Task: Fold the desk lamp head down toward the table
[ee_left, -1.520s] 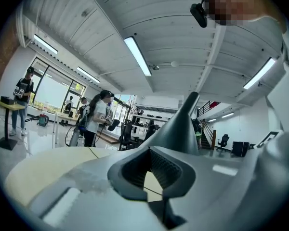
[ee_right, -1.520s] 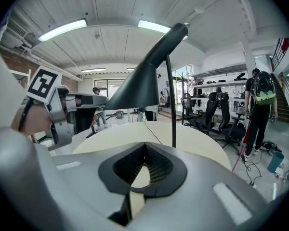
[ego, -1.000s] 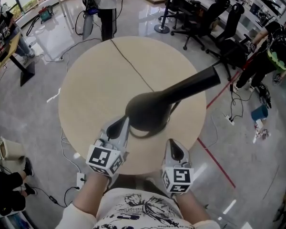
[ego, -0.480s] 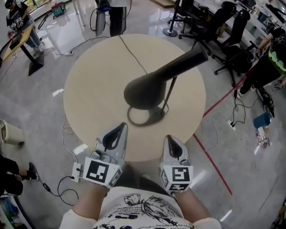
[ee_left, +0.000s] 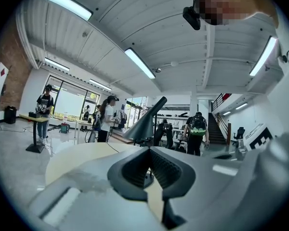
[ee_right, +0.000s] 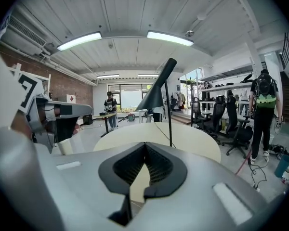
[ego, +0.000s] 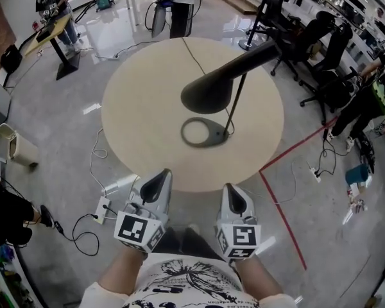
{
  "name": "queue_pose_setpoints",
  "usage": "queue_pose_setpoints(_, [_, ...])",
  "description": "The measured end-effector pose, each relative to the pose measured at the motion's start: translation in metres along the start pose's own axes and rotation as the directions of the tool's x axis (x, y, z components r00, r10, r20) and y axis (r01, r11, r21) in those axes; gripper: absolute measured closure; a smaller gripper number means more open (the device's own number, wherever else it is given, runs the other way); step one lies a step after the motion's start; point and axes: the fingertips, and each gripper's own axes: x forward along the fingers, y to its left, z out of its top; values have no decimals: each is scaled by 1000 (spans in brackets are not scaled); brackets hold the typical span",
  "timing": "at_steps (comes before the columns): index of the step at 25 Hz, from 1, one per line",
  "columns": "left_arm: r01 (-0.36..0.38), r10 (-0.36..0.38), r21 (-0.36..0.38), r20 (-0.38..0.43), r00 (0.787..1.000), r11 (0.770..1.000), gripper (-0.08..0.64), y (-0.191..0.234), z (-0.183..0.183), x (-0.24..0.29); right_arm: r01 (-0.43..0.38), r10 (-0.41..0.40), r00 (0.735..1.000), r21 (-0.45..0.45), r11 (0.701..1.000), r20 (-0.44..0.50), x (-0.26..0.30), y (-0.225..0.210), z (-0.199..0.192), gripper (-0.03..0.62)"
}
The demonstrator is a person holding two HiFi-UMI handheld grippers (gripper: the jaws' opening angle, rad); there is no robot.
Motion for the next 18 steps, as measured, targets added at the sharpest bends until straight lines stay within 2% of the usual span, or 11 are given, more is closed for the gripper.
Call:
queue_pose_setpoints(7, [49, -50, 65, 5, 999, 997, 555, -13, 3, -47, 2, -2, 1000, -29, 1000, 5, -39, 35, -8, 583])
queue_pose_setpoints(10, [57, -58, 43, 9, 998, 997, 555, -7, 0, -77, 27, -27, 1000, -40, 999, 11, -58, 56, -14, 583])
queue_pose_setpoints(15, [90, -90, 11, -10, 996, 996, 555, -3, -18, -140, 53, -46, 997, -111, 992, 61, -93, 109, -15, 583])
queue_pose_setpoints(18, [114, -114, 3, -21, 993, 993, 555, -2, -21, -179, 63, -55, 995, -109, 992, 78, -115, 142, -16, 583])
